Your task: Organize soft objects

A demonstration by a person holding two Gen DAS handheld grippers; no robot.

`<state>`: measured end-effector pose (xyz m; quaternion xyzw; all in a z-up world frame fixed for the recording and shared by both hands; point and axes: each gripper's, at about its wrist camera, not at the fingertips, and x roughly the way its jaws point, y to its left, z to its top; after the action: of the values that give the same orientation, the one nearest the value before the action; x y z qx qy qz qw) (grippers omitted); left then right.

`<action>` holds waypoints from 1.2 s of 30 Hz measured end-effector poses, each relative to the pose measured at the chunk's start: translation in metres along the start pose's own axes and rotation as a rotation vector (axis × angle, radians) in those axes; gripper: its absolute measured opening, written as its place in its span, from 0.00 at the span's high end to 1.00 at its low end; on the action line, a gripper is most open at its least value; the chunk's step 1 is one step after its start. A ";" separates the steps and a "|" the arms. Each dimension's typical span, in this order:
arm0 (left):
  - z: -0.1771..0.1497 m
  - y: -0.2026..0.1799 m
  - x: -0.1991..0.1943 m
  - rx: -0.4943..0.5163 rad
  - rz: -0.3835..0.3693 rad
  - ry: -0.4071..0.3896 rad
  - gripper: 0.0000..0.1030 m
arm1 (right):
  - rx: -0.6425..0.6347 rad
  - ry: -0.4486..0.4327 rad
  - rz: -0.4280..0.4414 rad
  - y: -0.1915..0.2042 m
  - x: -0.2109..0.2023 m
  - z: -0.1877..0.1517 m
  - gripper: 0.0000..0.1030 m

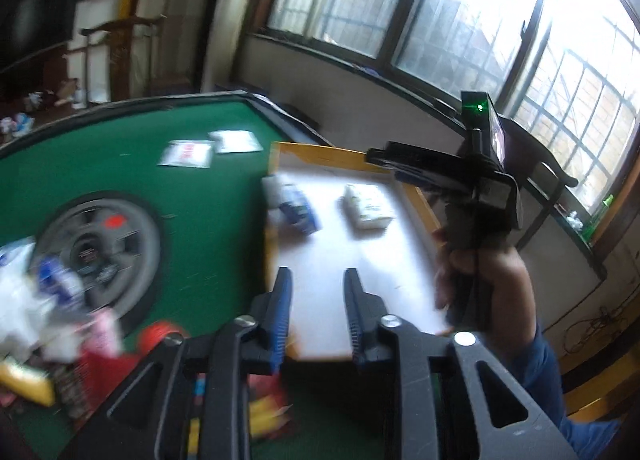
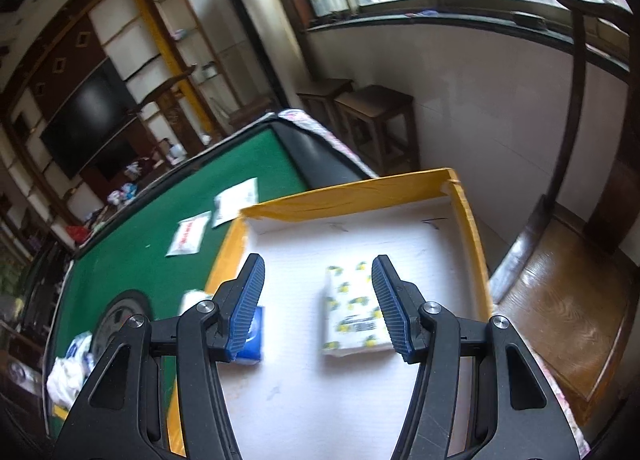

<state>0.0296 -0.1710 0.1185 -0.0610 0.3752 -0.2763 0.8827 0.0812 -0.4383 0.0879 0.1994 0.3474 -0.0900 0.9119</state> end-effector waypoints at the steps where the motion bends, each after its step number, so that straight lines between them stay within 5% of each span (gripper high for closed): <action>1: -0.008 0.011 -0.014 -0.015 0.017 -0.021 0.61 | -0.013 -0.001 0.014 0.005 -0.002 -0.002 0.46; 3: -0.022 0.031 -0.035 -0.037 0.045 -0.054 0.44 | -0.046 -0.004 0.043 0.018 -0.005 -0.007 0.46; 9: -0.049 0.083 -0.057 -0.093 0.177 -0.044 0.39 | -0.154 -0.013 0.136 0.060 -0.017 -0.031 0.46; 14: -0.035 0.089 -0.039 -0.138 0.107 -0.021 0.39 | -0.283 -0.016 0.189 0.099 -0.024 -0.053 0.46; 18: -0.022 0.070 0.000 -0.057 0.069 0.072 0.39 | -0.312 0.003 0.209 0.107 -0.020 -0.060 0.46; 25: -0.067 0.027 0.013 0.223 0.079 0.232 0.39 | -0.253 0.031 0.210 0.094 -0.012 -0.056 0.46; 31: -0.091 0.016 0.007 0.279 0.139 0.236 0.37 | -0.265 0.020 0.217 0.099 -0.018 -0.056 0.46; 36: -0.107 -0.010 0.017 0.445 0.235 0.246 0.28 | -0.271 0.014 0.206 0.100 -0.018 -0.058 0.46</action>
<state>-0.0397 -0.1775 0.0346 0.2124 0.4141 -0.2532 0.8481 0.0634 -0.3230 0.0909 0.1098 0.3406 0.0530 0.9323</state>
